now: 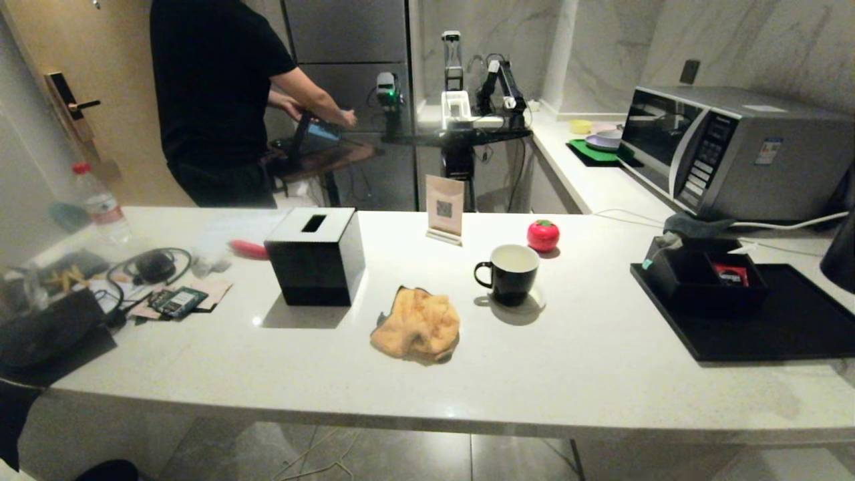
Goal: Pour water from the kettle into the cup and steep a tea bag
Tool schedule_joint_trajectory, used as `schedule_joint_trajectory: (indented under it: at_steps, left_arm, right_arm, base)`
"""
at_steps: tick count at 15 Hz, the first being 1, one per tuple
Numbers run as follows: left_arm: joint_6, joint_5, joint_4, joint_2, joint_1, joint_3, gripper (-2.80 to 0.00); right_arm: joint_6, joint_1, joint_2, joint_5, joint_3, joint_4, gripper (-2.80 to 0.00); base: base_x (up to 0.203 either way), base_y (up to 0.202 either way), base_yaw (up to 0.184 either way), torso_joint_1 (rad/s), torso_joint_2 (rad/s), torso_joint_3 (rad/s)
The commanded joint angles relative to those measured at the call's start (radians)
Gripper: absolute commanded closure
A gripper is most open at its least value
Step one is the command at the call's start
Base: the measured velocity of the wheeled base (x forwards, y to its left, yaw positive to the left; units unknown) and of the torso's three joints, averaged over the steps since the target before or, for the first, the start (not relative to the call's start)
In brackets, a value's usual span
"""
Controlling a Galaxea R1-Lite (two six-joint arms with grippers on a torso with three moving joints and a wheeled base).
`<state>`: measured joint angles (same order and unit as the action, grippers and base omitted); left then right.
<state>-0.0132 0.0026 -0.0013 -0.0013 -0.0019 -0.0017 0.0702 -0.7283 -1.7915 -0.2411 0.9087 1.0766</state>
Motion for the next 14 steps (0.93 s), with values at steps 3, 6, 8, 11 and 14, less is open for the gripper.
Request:
schedule_joint_trajectory:
  at_steps: [3, 6, 8, 11, 14]
  left_arm:
    - [-0.001, 0.001, 0.000, 0.001, 0.000, 0.000, 0.00]
    - [-0.001, 0.001, 0.000, 0.001, 0.000, 0.000, 0.00]
    - [-0.001, 0.001, 0.000, 0.001, 0.000, 0.000, 0.00]
    - [-0.001, 0.001, 0.000, 0.001, 0.000, 0.000, 0.00]
    - [-0.001, 0.001, 0.000, 0.001, 0.000, 0.000, 0.00]
  right_arm:
    - [-0.004, -0.027, -0.091, 0.000, 0.000, 0.067, 0.00]
    - [-0.005, -0.033, -0.156, 0.003, -0.001, 0.153, 0.00]
    - [-0.005, -0.034, -0.197, 0.004, -0.006, 0.187, 0.00]
    - [-0.010, -0.033, -0.256, 0.003, -0.007, 0.238, 0.00]
    - [-0.011, -0.032, -0.309, 0.005, -0.005, 0.290, 0.00]
  base:
    - [0.000, 0.000, 0.000, 0.000, 0.00, 0.000]
    - [0.000, 0.000, 0.000, 0.000, 0.00, 0.000]
    - [0.000, 0.000, 0.000, 0.000, 0.00, 0.000]
    - [0.000, 0.000, 0.000, 0.000, 0.00, 0.000]
    - [0.000, 0.000, 0.000, 0.000, 0.00, 0.000]
